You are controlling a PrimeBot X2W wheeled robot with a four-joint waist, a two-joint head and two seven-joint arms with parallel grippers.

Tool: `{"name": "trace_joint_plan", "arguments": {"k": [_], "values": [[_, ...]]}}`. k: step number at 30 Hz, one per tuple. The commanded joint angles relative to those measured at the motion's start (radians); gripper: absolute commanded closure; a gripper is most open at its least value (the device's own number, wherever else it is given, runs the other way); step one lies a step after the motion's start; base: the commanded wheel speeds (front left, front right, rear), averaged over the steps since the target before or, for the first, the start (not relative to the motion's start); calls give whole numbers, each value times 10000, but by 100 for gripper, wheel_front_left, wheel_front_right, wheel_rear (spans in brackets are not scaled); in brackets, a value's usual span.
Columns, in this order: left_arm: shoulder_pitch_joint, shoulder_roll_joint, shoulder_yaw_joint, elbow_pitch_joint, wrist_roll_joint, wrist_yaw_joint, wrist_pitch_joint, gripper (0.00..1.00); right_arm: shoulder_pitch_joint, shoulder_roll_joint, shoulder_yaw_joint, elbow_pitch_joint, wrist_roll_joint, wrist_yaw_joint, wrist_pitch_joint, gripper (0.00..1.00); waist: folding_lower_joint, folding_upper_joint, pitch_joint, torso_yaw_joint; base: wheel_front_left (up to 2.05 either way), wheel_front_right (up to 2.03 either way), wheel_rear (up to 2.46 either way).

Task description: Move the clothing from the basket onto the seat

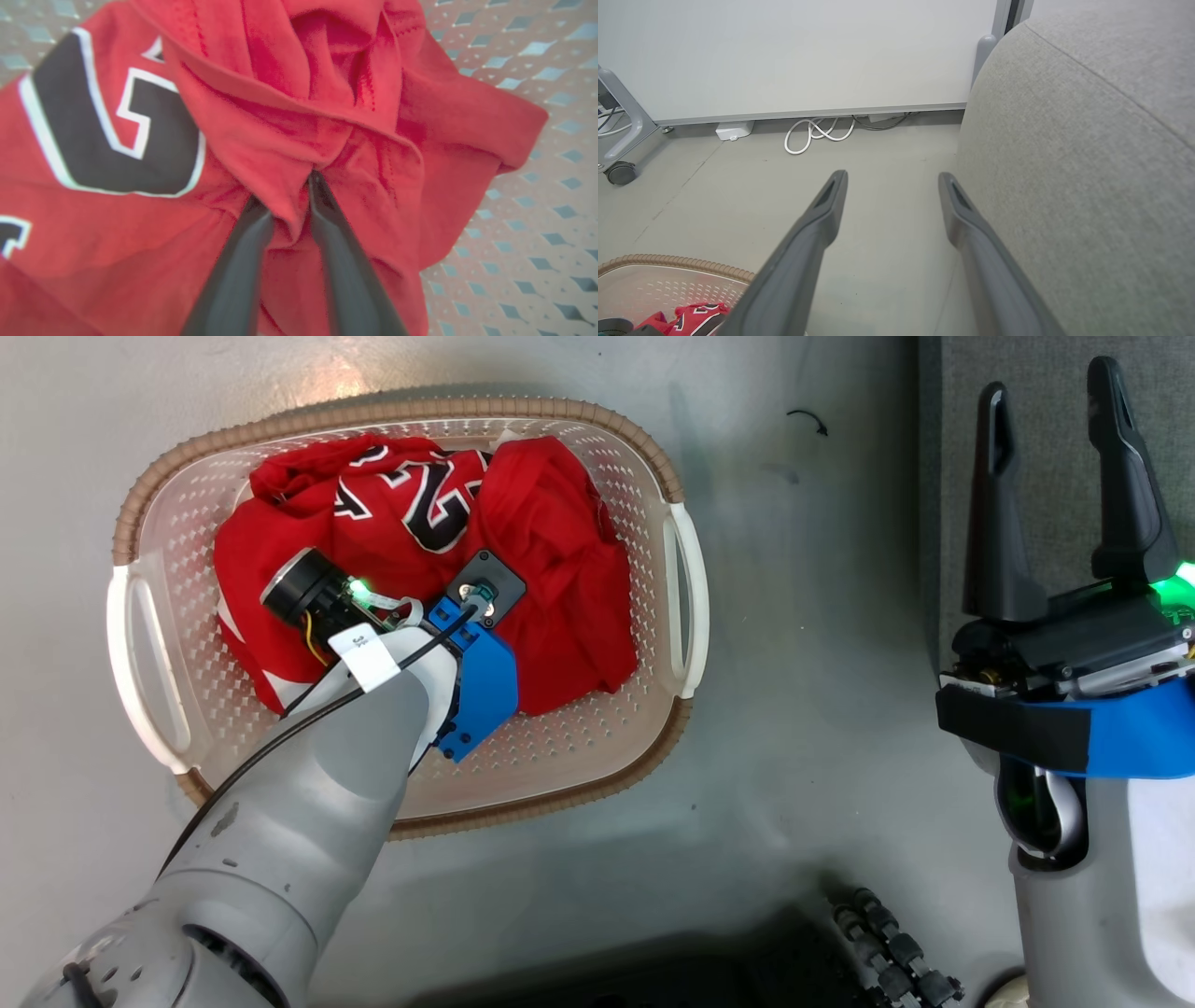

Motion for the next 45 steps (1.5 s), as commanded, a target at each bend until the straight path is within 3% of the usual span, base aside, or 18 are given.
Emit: {"name": "trace_joint_plan", "arguments": {"k": [1,13,25,33,45], "values": [[-200,19,-81,13,-25,-4,-111,100,-31,-46,-42,-42,59,5,-10,0,-1,0,-2,17,0,0,0],[-97,-44,-380,-38,-574,-4,-1376,100,-142,-46,27,189,59,5,-9,0,-1,0,-836,268,0,0,0],[521,17,-392,-310,-1347,-4,-2260,100,386,-46,-5,685,-20,5,-9,0,-1,0,-2662,580,0,0,0],[1308,392,368,-1558,-1691,142,-2326,100,946,-45,-159,989,-93,5,-9,0,-1,0,-4192,827,0,0,0],[2420,853,1806,-3452,-1230,317,-2331,100,1736,-46,-339,1210,-150,5,-9,0,-1,0,-5876,1102,0,0,0]]}}
